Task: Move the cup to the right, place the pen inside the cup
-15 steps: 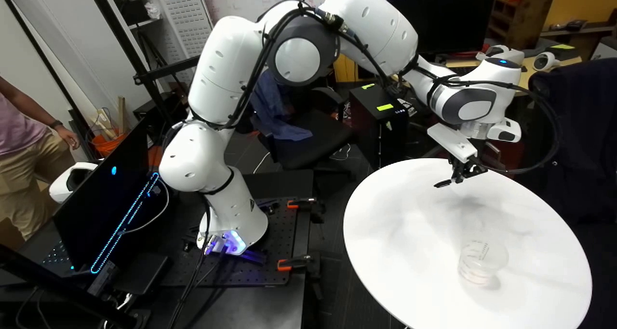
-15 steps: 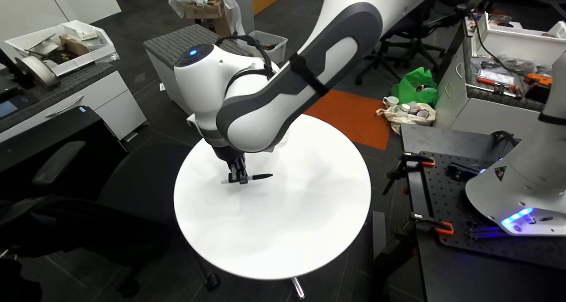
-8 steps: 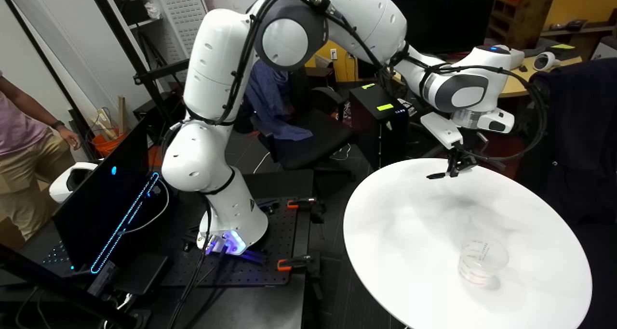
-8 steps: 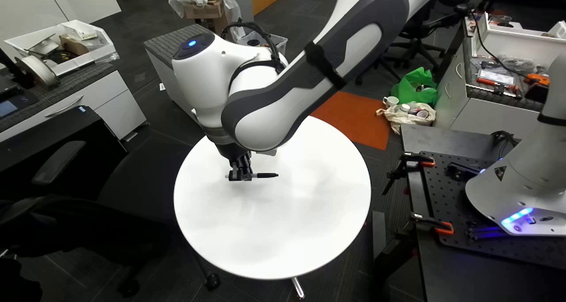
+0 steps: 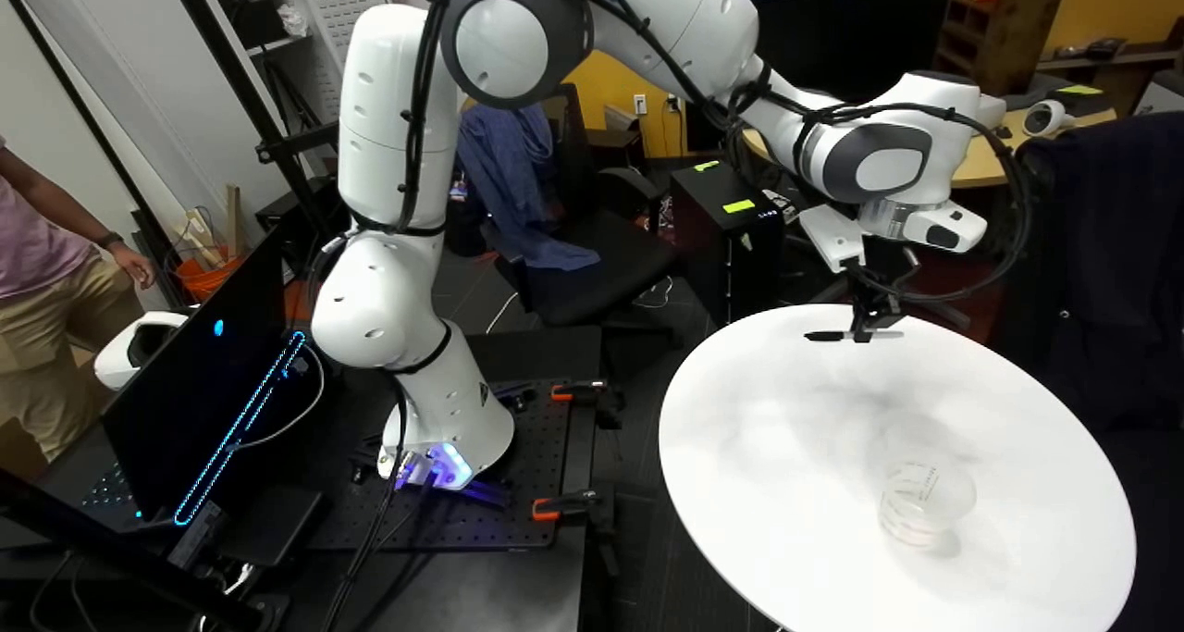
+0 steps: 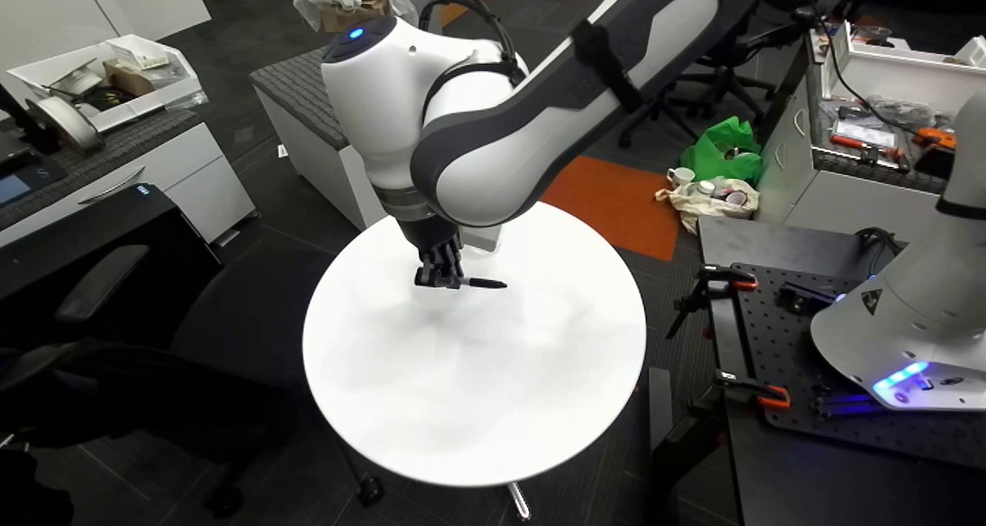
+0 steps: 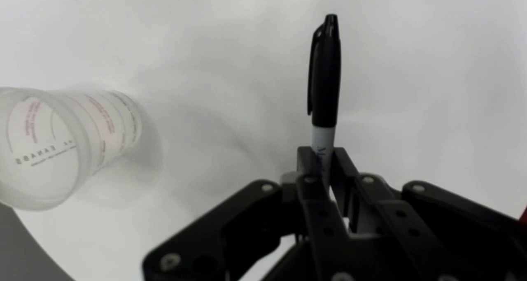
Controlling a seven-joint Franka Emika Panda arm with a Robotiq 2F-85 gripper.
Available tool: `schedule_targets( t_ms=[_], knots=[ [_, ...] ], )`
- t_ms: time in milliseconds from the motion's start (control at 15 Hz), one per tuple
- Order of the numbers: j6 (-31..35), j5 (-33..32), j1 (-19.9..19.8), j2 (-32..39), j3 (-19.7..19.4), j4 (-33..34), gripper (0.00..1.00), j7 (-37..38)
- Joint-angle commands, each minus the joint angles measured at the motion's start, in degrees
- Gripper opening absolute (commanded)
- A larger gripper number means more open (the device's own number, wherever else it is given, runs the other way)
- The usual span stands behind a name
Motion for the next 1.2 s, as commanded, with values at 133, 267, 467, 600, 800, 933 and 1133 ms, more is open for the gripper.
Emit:
schedule_targets(
  t_ms=[133, 267, 467, 600, 800, 933, 1133],
  knots=[
    [-0.6, -0.7, 0.2, -5.1, -2.9, -5.1, 0.03, 6.9],
    [-0.8, -1.1, 0.2, -5.9, -4.0, -6.1, 0.03, 9.5],
    [-1.2, -1.9, 0.1, -6.8, -5.7, -7.1, 0.03, 13.6],
    [-1.9, -2.9, 0.4, -7.4, -6.9, -7.6, 0.03, 17.0],
    [-4.4, -5.3, 0.7, -8.6, -8.2, -8.3, 0.03, 22.0],
    [-6.8, -6.8, 0.5, -9.4, -8.6, -8.4, 0.03, 24.5],
    [-12.5, -8.0, -0.1, -10.2, -8.3, -7.7, 0.03, 25.1]
  ],
)
